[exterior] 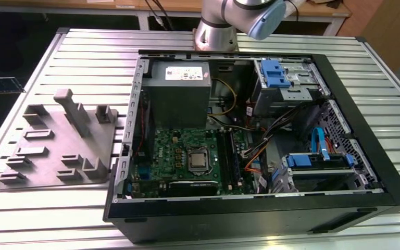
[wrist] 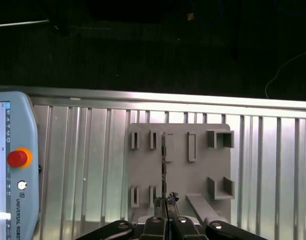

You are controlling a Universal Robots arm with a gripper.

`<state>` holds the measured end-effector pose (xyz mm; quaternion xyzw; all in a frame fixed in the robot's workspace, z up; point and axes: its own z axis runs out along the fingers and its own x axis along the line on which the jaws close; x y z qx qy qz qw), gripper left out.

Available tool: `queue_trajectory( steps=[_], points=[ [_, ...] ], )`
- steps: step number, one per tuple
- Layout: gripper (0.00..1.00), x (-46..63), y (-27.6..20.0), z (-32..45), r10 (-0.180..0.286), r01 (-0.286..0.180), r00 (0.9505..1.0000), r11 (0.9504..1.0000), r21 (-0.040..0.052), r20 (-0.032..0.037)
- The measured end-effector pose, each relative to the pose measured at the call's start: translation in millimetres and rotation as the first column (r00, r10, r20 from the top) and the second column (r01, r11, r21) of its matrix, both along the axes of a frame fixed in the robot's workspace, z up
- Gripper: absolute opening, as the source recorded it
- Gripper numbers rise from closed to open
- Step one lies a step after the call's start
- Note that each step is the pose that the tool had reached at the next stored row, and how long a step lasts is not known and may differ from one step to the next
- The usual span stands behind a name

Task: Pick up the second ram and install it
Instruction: 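Pick up the second ram and move it above second insertion slot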

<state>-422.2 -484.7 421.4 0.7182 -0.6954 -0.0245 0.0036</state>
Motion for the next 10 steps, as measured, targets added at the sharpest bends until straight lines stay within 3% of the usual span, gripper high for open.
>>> queue_trajectory(
  steps=[10],
  points=[
    [0.11, 1.7, 0.1, 0.8, -0.005, 0.005, 1.0, 1.0, -0.0003, -0.0003]
  ],
)
